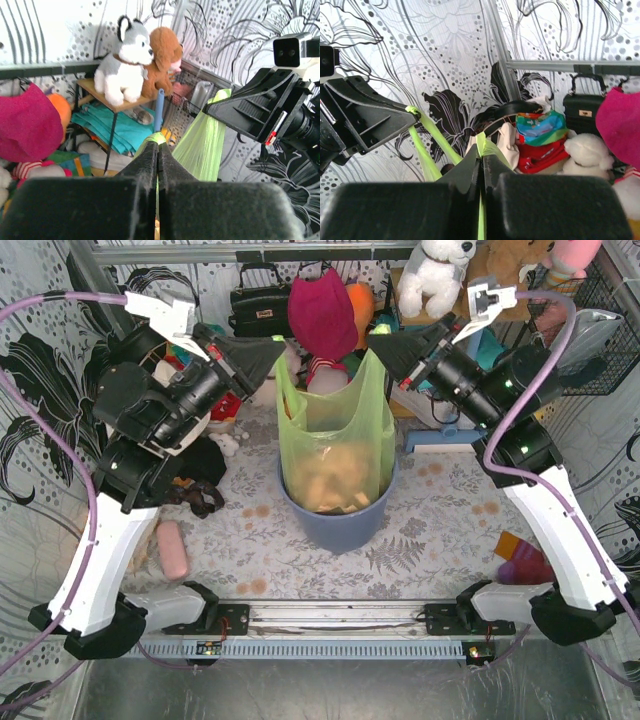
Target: Tie the trash bag
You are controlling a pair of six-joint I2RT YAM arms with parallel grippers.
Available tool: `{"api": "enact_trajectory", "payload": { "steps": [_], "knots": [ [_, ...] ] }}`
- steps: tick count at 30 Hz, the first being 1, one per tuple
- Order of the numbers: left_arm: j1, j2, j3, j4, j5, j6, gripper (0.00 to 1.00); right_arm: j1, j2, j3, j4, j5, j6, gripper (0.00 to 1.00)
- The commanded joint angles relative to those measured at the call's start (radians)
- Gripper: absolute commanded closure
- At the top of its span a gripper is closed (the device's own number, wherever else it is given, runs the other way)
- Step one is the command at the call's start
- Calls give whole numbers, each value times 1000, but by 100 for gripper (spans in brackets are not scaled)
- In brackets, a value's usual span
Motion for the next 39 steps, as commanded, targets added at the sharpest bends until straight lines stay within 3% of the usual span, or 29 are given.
{"api": "enact_trajectory", "payload": {
  "steps": [1,5,15,18,21,22,24,30,34,39],
  "knots": [
    [-1,-32,75,30,-90,48,100,-1,40,129,64,-75,10,100],
    [0,-51,79,13,-98,57,100,1,41,109,78,-74,22,100],
    [-1,-85,-13,-18,-165,74,100,0,-40,-134,120,-3,46,100],
    [-1,-88,-36,-39,-184,71,89,0,-53,-162,116,10,47,100],
    [-1,-97,-30,-57,-207,62,55,1,-57,-151,105,14,38,100],
    [-1,-100,-19,-60,-206,60,49,1,-55,-142,101,12,36,100],
    [-1,-102,16,-73,-187,54,41,1,-55,-121,87,10,26,87],
    [-1,-103,106,-100,1,-12,35,1,-76,-87,41,38,-8,73],
    [-1,-107,93,-85,168,-75,33,0,-106,-85,-4,83,-42,58],
    [-1,-128,-6,1,270,-162,32,1,-124,-68,-64,122,-70,55]
  ]
}}
